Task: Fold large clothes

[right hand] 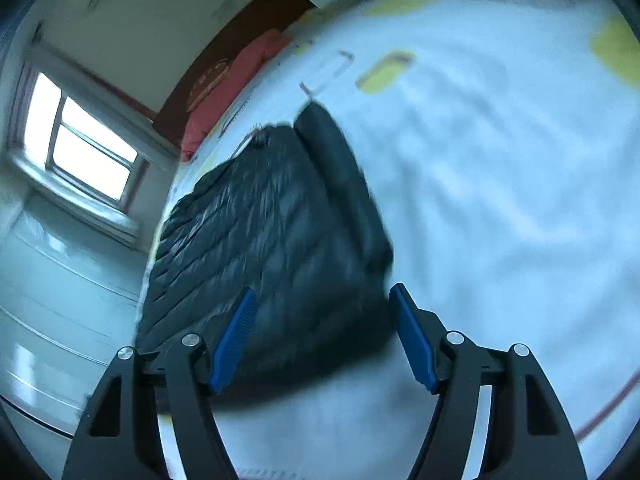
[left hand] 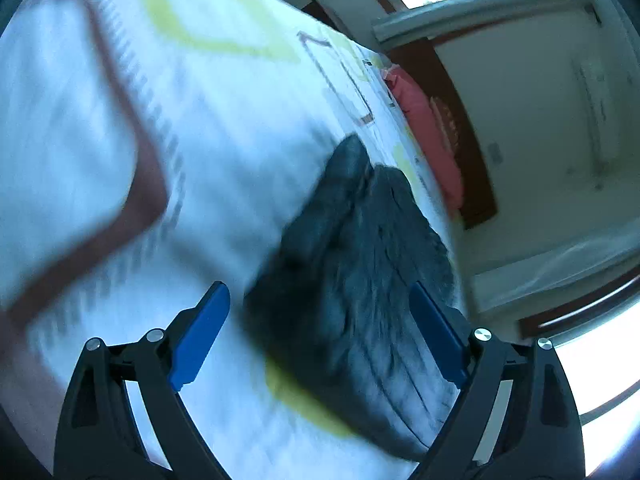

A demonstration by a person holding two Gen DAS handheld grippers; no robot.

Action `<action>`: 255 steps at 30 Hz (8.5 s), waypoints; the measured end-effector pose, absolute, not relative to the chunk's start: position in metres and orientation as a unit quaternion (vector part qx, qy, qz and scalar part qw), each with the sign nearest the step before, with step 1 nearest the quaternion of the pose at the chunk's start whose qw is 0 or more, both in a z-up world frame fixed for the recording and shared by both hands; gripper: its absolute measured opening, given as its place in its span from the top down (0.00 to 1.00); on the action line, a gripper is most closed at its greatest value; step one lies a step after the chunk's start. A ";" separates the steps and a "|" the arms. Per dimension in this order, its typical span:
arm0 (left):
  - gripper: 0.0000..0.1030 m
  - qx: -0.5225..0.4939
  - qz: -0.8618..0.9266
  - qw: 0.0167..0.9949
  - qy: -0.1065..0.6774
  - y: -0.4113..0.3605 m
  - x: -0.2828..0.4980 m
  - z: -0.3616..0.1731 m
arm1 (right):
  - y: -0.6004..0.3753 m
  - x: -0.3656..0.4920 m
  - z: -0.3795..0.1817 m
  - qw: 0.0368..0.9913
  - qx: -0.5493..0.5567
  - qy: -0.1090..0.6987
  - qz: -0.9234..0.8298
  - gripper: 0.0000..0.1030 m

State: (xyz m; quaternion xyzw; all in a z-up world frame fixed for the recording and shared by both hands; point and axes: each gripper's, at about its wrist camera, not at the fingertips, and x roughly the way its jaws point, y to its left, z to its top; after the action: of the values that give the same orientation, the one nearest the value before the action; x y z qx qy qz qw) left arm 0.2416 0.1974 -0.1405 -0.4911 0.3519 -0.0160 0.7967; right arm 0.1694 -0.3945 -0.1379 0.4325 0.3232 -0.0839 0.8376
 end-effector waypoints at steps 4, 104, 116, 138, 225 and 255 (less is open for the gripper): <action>0.11 -0.503 -0.028 0.782 0.367 0.177 0.236 -0.157 | -0.389 0.169 -0.145 0.824 0.456 0.323 -0.097 0.34; 0.84 0.077 0.024 0.905 0.417 -0.007 0.237 -0.129 | -0.192 0.242 -0.134 0.898 0.051 0.431 -0.080 0.61; 0.89 0.087 0.025 0.913 0.398 -0.014 0.230 -0.132 | -0.174 0.221 -0.138 0.902 -0.008 0.419 -0.106 0.61; 0.14 -0.369 0.018 0.813 0.450 0.207 0.235 -0.138 | -0.171 0.216 -0.141 0.907 -0.014 0.407 -0.107 0.61; 0.79 -0.315 -0.266 0.832 0.371 0.027 0.223 -0.023 | -0.418 0.173 -0.176 0.836 0.420 0.353 0.001 0.61; 0.79 -0.162 -0.309 0.813 0.466 -0.225 0.242 -0.136 | -0.434 0.147 -0.186 0.821 0.461 0.335 0.034 0.62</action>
State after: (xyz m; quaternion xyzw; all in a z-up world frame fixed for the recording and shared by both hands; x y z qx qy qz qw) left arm 0.2423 -0.2254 -0.1360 -0.1618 0.4656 -0.3094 0.8132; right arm 0.1473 -0.4336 -0.1859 0.4610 0.3346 0.0340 0.8212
